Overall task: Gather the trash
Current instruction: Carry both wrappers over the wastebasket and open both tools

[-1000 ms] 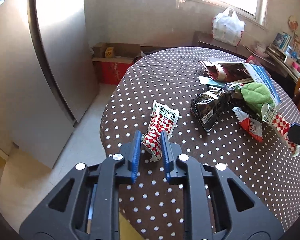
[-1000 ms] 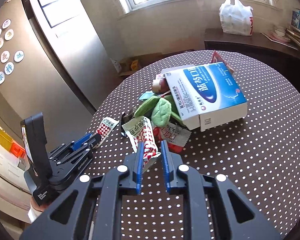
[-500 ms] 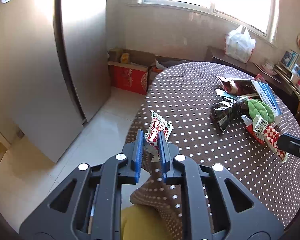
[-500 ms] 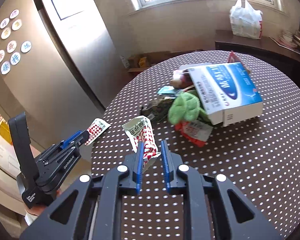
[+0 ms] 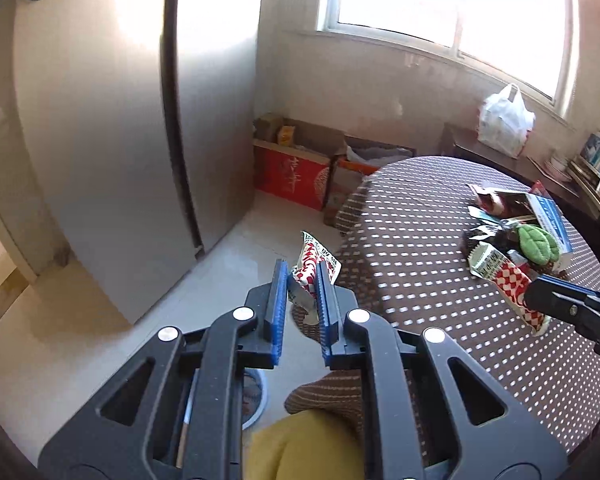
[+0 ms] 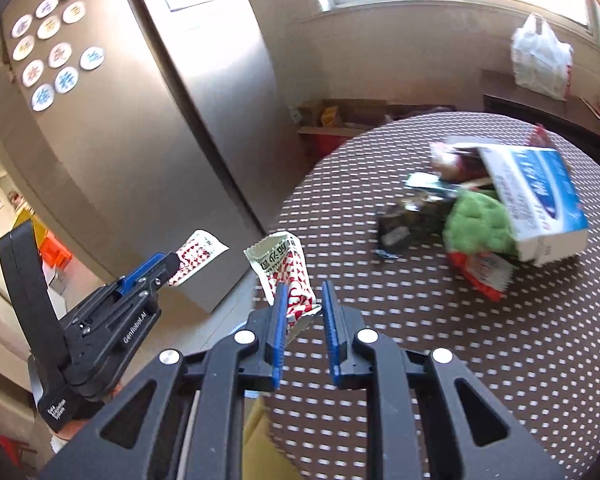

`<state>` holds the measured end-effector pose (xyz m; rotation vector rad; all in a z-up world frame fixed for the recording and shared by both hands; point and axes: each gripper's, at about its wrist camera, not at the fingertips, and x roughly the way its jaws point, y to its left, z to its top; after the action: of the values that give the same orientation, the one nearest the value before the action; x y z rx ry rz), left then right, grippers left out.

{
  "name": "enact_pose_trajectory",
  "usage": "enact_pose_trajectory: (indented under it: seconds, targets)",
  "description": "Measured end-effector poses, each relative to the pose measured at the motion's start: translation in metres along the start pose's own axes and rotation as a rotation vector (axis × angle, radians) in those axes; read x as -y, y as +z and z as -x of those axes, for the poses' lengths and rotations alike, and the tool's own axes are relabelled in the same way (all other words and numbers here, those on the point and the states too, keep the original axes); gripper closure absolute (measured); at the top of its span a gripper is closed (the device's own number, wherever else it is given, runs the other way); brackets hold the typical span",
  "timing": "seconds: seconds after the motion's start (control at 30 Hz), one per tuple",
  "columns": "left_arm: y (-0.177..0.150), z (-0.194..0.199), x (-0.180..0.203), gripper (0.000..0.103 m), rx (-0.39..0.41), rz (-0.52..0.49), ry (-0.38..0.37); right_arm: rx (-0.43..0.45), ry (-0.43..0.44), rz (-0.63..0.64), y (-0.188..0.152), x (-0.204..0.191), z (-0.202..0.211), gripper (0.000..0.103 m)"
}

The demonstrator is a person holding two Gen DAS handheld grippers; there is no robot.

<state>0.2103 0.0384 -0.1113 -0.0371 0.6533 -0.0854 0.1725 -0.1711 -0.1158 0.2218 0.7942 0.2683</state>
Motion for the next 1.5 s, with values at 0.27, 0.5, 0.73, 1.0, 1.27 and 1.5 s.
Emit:
enact_pose_trajectory:
  seconds: [0.27,0.5,0.73,1.0,1.27,1.5]
  targets:
    - [-0.012,0.014,-0.051,0.089,-0.007,0.055,0.093,-0.045,0.077,0.090,0.001,-0.060,-0.030,0.086]
    - [-0.027,0.014,-0.094,0.089,-0.048,0.099,0.154,-0.100,0.121,0.144,-0.008,-0.107,-0.057,0.086]
    - [-0.030,0.004,-0.117,0.087,-0.067,0.132,0.169,-0.140,0.128,0.187,-0.011,-0.137,-0.077,0.086]
    - [-0.032,-0.004,-0.137,0.042,-0.092,0.230,0.157,-0.183,0.110,0.192,-0.010,-0.144,-0.099,0.086]
    - [-0.044,0.004,-0.158,0.042,-0.107,0.250,0.215,-0.237,0.119,0.205,-0.012,-0.153,-0.132,0.086]
    - [-0.054,0.016,-0.179,0.042,-0.109,0.274,0.267,-0.276,0.147,0.210,-0.012,-0.169,-0.160,0.083]
